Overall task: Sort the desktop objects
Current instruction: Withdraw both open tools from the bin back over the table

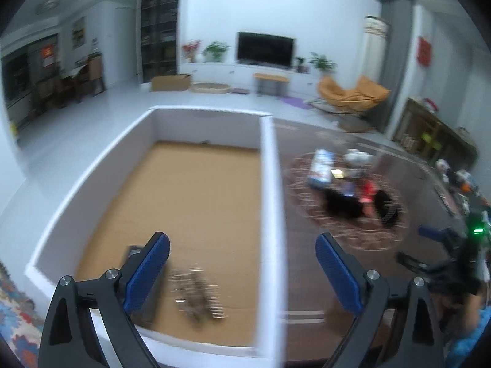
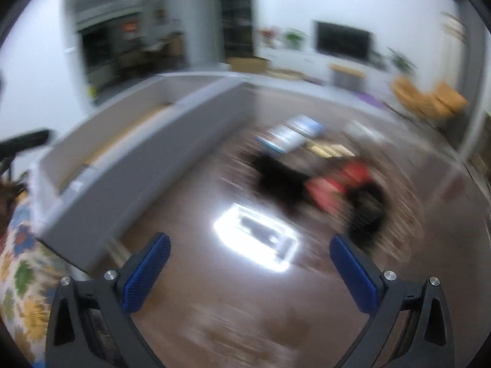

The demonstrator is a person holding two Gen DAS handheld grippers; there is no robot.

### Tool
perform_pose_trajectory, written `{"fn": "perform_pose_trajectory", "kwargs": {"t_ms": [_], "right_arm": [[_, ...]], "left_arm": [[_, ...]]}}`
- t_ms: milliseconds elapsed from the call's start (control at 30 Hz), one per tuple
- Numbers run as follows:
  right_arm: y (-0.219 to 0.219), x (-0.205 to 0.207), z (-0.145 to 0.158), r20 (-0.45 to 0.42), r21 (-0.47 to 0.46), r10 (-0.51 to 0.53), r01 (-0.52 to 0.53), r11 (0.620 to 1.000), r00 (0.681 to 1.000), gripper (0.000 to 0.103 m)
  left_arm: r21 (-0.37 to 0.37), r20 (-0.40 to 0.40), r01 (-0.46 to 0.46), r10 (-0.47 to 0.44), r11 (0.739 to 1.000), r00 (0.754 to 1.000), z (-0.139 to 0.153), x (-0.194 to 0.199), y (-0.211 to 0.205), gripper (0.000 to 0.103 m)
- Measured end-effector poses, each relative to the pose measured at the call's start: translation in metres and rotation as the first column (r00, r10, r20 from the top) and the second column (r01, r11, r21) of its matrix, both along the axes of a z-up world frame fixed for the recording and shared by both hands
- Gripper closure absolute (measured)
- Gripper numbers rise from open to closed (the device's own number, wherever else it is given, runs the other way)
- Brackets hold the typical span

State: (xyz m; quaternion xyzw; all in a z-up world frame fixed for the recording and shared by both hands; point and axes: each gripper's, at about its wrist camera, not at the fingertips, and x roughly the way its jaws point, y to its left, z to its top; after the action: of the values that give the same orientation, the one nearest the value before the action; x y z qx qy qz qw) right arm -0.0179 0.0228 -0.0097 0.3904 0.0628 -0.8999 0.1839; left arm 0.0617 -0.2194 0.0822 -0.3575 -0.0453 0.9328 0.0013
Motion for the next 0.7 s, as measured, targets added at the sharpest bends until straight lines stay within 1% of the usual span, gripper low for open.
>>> {"fn": "perform_pose_trajectory", "kwargs": {"t_ms": [33, 133, 233, 267, 300, 367, 433, 467, 500, 600, 700], "right_arm": [[0.028, 0.001, -0.007, 0.012, 0.009, -0.048, 0.048, 0.999, 0.999, 0.0], [0.09, 0.003, -0.027, 0.034, 0.041, -0.171, 0.17, 0.985, 0.985, 0.0], [0.141, 0.013, -0.045, 0.067, 0.057, -0.266, 0.263, 0.963, 0.962, 0.0], [0.15, 0.021, -0.048, 0.078, 0.06, -0.286, 0.282, 0.958, 0.955, 0.0], [0.163, 0.018, -0.056, 0.097, 0.065, -0.313, 0.308, 0.949, 0.945, 0.0], [0.174, 0.022, -0.064, 0.11, 0.074, -0.337, 0.33, 0.941, 0.935, 0.0], [0.185, 0.02, -0.074, 0.123, 0.092, -0.352, 0.342, 0.935, 0.928, 0.0], [0.187, 0.022, -0.076, 0.102, 0.086, -0.349, 0.341, 0.936, 0.932, 0.0], [0.188, 0.021, -0.077, 0.105, 0.086, -0.347, 0.339, 0.937, 0.932, 0.0], [0.189, 0.017, -0.081, 0.094, 0.084, -0.337, 0.33, 0.94, 0.937, 0.0], [0.188, 0.012, -0.084, 0.092, 0.082, -0.341, 0.334, 0.939, 0.935, 0.0]], "left_arm": [[0.006, -0.003, 0.024, -0.024, 1.0, 1.0, 0.005, 0.0, 0.012, 0.006], [0.027, -0.008, 0.107, -0.107, 0.994, 0.994, 0.013, -0.003, 0.053, 0.006], [0.028, 0.001, 0.186, -0.186, 0.982, 0.983, 0.015, -0.013, 0.097, 0.002], [0.025, 0.01, 0.213, -0.214, 0.977, 0.977, 0.011, -0.016, 0.115, 0.0], [0.024, 0.018, 0.23, -0.23, 0.973, 0.973, 0.006, -0.019, 0.128, 0.0], [0.02, 0.046, 0.27, -0.271, 0.963, 0.961, -0.009, -0.027, 0.156, 0.0], [0.016, 0.084, 0.295, -0.296, 0.955, 0.952, -0.031, -0.036, 0.18, 0.0], [0.018, 0.106, 0.308, -0.308, 0.951, 0.945, -0.045, -0.043, 0.191, 0.0], [0.017, 0.128, 0.316, -0.316, 0.949, 0.94, -0.059, -0.051, 0.204, 0.0], [-0.005, 0.184, 0.314, -0.307, 0.95, 0.934, -0.098, -0.068, 0.217, 0.0], [-0.024, 0.229, 0.288, -0.275, 0.957, 0.934, -0.127, -0.085, 0.221, 0.0]]}}
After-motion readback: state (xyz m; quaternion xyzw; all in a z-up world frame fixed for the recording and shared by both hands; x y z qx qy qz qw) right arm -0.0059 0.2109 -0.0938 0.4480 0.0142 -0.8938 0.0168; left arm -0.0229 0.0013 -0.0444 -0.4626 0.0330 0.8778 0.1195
